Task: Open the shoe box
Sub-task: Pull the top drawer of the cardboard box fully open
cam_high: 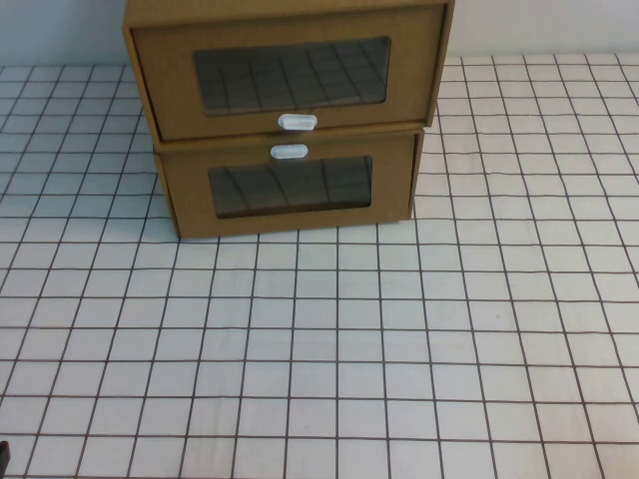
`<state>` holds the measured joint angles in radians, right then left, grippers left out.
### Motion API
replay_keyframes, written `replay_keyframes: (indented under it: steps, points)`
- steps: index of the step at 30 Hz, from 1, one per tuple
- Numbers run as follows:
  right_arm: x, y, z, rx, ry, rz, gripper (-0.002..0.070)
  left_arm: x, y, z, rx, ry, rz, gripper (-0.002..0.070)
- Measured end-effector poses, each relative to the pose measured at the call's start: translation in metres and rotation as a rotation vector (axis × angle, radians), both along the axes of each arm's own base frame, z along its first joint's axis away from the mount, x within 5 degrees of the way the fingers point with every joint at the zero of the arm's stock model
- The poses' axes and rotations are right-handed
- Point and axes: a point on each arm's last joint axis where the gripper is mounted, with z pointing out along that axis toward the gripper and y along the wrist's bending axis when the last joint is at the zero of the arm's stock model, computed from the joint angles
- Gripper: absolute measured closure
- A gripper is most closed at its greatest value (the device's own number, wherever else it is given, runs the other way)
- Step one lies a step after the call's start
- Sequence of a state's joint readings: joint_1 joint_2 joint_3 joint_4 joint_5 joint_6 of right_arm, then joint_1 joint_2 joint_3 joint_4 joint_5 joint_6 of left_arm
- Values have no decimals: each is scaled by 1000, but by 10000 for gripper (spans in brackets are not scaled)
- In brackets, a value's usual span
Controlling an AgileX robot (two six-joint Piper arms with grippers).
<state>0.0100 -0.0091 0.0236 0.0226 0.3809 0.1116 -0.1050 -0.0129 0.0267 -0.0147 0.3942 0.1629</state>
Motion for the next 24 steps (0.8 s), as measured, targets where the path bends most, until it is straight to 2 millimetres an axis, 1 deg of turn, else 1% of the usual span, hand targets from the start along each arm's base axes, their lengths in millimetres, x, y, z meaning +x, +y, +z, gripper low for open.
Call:
replay_keyframes:
  steps: [22,24]
  points:
    - [0,0,0,0,0,0,689,0,0,0,-1,-6,0,677]
    - [0,0,0,0,0,0,689,0,-1,2,-30,-14,3,677]
